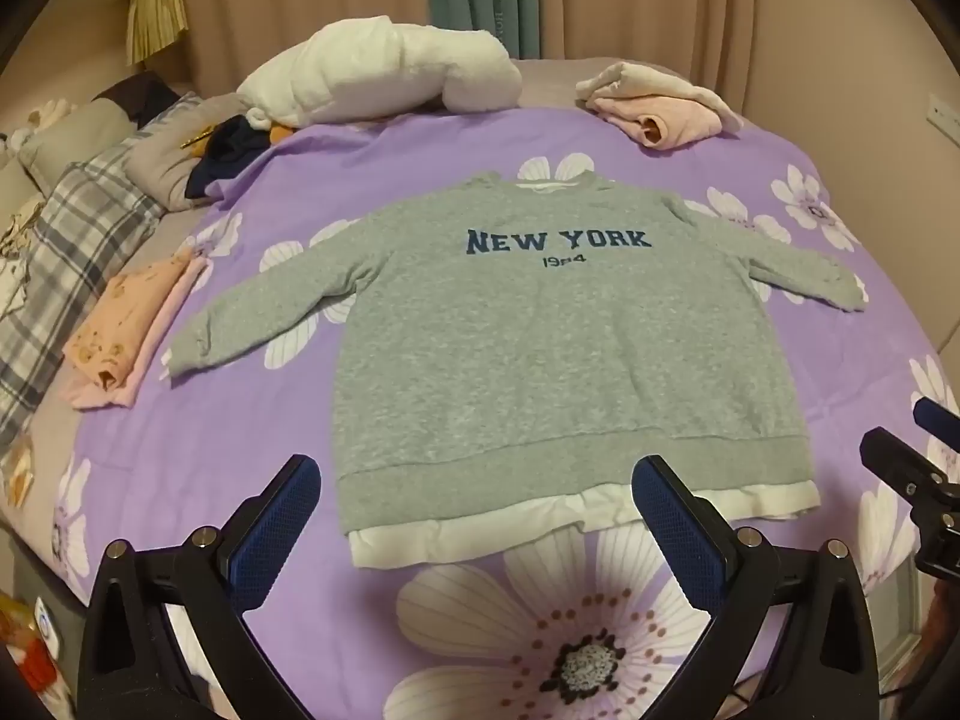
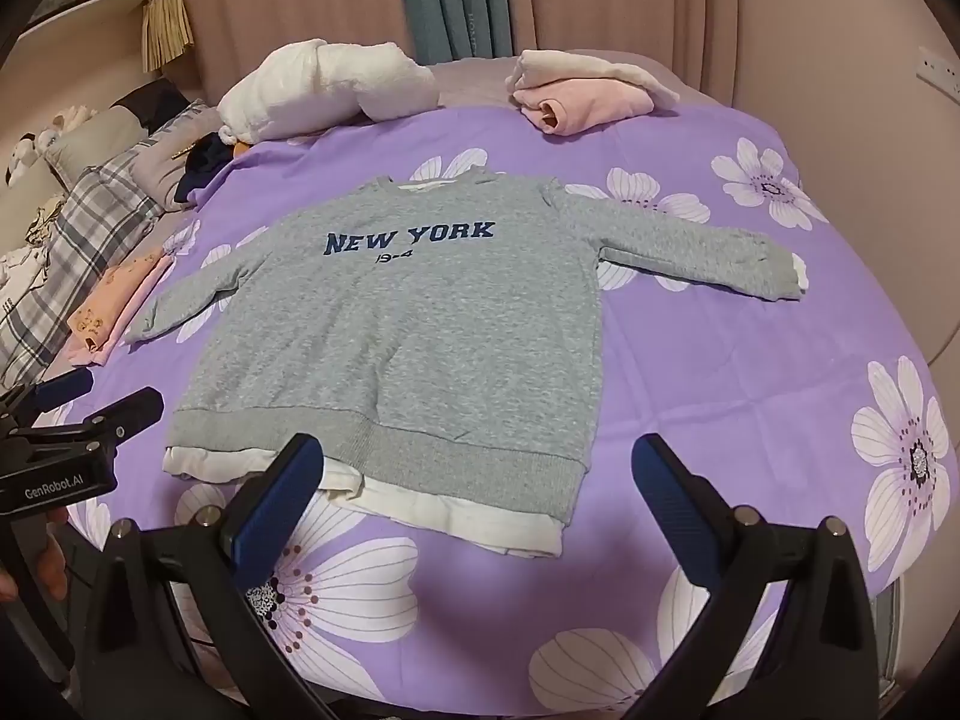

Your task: Fold small clothes

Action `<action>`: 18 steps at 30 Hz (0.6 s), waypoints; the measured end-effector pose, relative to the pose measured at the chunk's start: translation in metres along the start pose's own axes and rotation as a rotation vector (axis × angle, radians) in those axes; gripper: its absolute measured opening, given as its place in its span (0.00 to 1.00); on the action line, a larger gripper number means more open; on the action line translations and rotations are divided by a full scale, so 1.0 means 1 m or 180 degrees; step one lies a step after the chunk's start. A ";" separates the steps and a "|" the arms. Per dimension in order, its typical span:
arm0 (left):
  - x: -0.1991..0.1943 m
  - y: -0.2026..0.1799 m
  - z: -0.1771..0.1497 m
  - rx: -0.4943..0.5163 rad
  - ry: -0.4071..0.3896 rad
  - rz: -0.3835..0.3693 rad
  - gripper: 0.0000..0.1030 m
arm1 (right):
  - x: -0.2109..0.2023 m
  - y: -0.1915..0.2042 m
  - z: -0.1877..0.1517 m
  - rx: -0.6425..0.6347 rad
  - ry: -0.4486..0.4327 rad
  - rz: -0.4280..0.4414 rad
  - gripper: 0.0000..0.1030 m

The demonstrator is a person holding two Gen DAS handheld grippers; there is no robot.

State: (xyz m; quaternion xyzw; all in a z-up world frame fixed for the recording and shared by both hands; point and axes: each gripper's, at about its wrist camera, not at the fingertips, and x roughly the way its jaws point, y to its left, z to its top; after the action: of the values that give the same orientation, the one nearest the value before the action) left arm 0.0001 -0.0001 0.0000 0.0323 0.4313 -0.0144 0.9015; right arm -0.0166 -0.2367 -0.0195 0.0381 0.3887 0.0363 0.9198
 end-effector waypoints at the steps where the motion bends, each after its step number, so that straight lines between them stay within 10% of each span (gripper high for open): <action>1: 0.000 0.002 0.000 0.0002 0.0004 -0.0010 1.00 | 0.000 -0.001 0.000 0.0000 -0.0002 0.0000 1.00; 18: 0.002 0.004 -0.004 -0.0062 -0.0127 -0.0083 1.00 | -0.007 0.004 0.001 0.0024 -0.0022 0.0039 1.00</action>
State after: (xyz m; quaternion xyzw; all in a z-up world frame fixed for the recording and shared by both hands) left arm -0.0017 0.0040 -0.0037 0.0176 0.4138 -0.0226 0.9099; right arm -0.0206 -0.2330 -0.0138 0.0441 0.3855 0.0403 0.9208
